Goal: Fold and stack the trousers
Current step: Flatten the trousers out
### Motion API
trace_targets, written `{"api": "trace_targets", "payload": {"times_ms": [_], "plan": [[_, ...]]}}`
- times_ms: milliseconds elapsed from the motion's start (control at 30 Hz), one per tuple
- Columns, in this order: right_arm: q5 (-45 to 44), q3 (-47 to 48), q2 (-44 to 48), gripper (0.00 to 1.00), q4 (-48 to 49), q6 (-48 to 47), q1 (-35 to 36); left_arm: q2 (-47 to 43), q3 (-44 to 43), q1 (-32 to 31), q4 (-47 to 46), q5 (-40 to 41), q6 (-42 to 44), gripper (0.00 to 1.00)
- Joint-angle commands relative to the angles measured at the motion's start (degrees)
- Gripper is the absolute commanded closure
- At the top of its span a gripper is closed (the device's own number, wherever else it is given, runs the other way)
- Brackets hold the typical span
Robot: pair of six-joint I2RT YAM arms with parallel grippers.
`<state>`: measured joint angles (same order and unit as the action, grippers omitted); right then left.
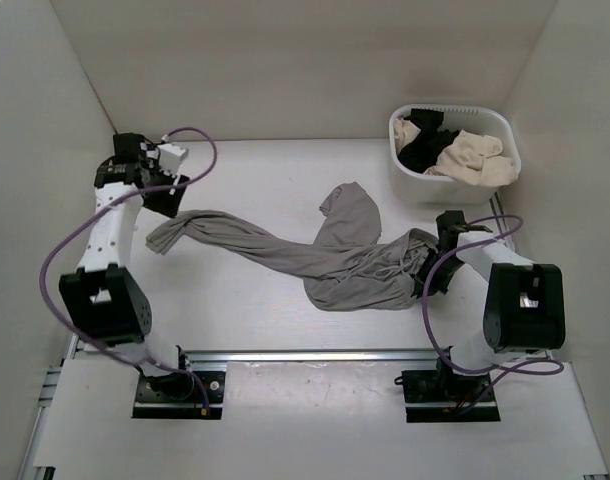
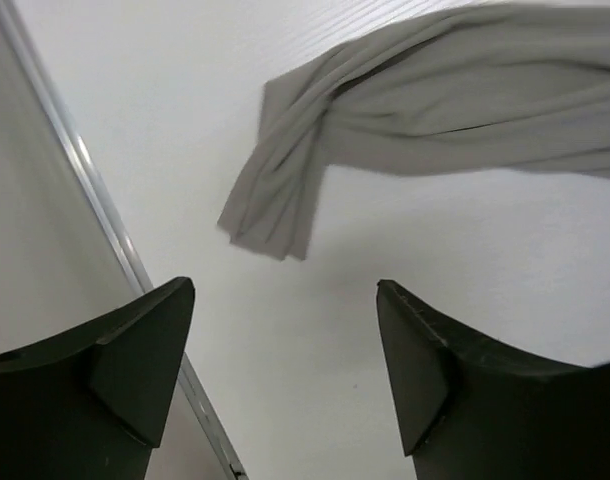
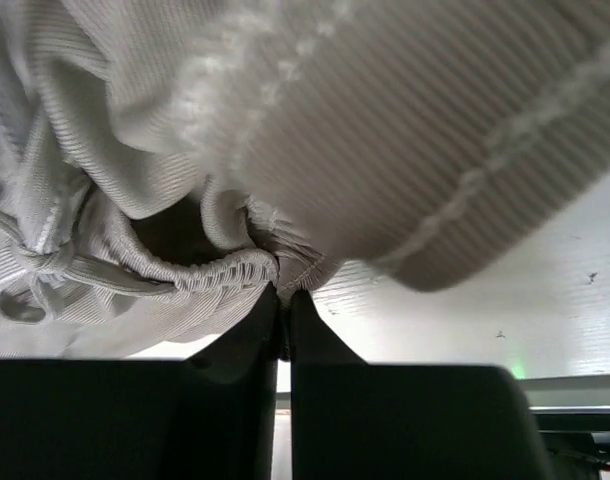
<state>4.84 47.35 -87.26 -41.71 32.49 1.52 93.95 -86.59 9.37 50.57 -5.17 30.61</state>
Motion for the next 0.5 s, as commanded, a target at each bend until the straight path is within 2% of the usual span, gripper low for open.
{"api": "trace_targets", "payload": {"times_ms": [0, 67, 167, 267, 367, 467], "plan": [[2.62, 4.57, 0.42, 1.0, 2.34, 0.38, 0.5, -12.46, 3.25, -8.47, 1.03, -6.95, 6.82, 0.14], [3.77, 8.09, 2.88, 1.0, 0.24, 0.38, 2.6, -14.58, 8.08, -14.44, 1.55, -10.64, 7.8, 0.12], [4.56, 19.32, 6.31, 1.0, -4.85, 0.38, 6.03, -15.29, 17.02, -22.16, 0.51, -12.94, 9.03, 0.12], [4.56, 32.3, 8.68, 1.0, -11.53, 0.38, 7.97, -12.75, 23.89, -28.06, -7.28, -4.78, 7.97, 0.13], [7.63, 38.41, 11.32, 1.0, -16.82, 1.87, 7.97, -10.9, 24.45, -31.07, -11.88, -4.05, 6.75, 0.14], [9.31, 40.62, 15.8, 1.0, -17.43, 4.59, 7.97, -6.52, 23.92, -34.32, -17.33, -3.1, 6.22, 0.09]]}}
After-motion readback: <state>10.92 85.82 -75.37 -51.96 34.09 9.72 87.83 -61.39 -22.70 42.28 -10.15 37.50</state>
